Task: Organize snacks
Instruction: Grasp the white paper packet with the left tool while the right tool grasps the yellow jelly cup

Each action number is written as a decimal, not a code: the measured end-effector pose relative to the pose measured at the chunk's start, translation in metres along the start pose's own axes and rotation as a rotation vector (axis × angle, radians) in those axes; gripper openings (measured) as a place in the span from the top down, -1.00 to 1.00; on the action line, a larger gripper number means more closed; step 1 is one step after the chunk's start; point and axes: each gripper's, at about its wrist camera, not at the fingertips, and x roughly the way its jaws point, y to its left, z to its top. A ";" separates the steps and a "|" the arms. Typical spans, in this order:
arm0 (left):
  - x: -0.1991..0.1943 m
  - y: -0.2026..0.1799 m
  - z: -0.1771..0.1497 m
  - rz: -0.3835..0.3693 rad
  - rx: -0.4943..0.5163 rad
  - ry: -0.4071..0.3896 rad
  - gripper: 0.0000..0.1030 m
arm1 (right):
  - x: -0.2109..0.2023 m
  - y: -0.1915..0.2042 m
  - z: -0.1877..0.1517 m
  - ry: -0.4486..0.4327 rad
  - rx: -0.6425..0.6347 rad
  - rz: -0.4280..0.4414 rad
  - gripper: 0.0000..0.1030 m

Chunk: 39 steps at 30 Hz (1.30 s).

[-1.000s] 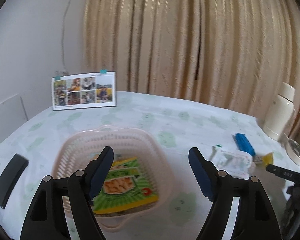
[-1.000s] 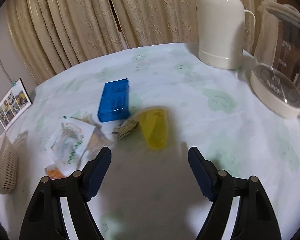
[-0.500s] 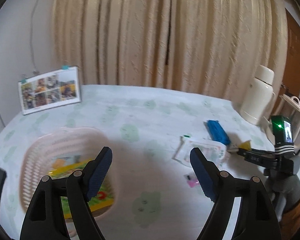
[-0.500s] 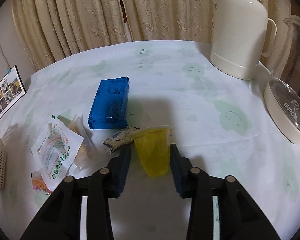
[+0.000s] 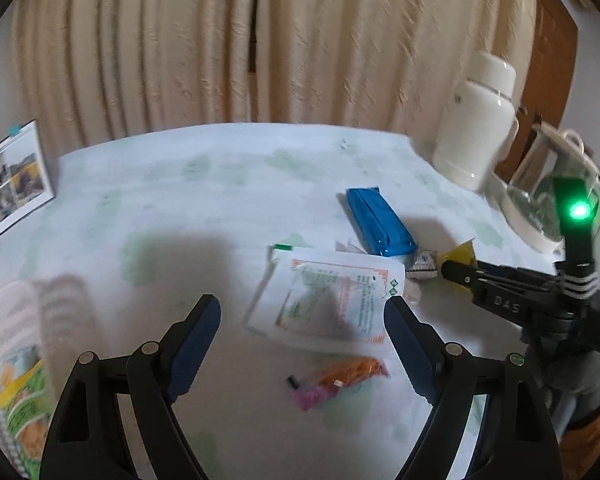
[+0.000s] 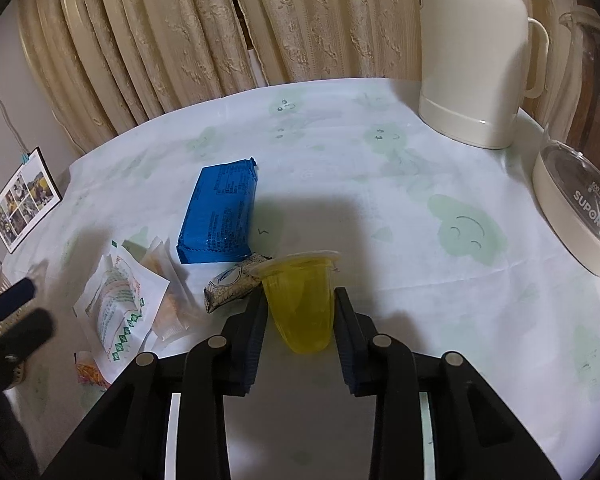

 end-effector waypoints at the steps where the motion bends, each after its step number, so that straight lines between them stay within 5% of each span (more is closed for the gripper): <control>1: 0.007 -0.003 0.001 -0.001 0.010 0.010 -0.63 | 0.000 -0.001 0.000 0.000 0.003 0.004 0.42; 12: 0.051 -0.024 0.002 -0.045 0.054 0.109 -0.63 | 0.000 -0.004 0.001 0.003 0.017 0.022 0.40; 19: 0.063 -0.027 -0.002 -0.009 0.062 0.137 -0.61 | 0.000 -0.004 0.000 0.002 0.017 0.021 0.40; 27: 0.060 -0.033 -0.004 -0.020 0.102 0.079 -0.04 | 0.000 -0.005 0.000 -0.001 0.015 0.019 0.40; 39: 0.026 -0.018 0.002 -0.052 0.017 0.011 0.02 | -0.007 -0.009 0.005 -0.015 0.054 0.064 0.41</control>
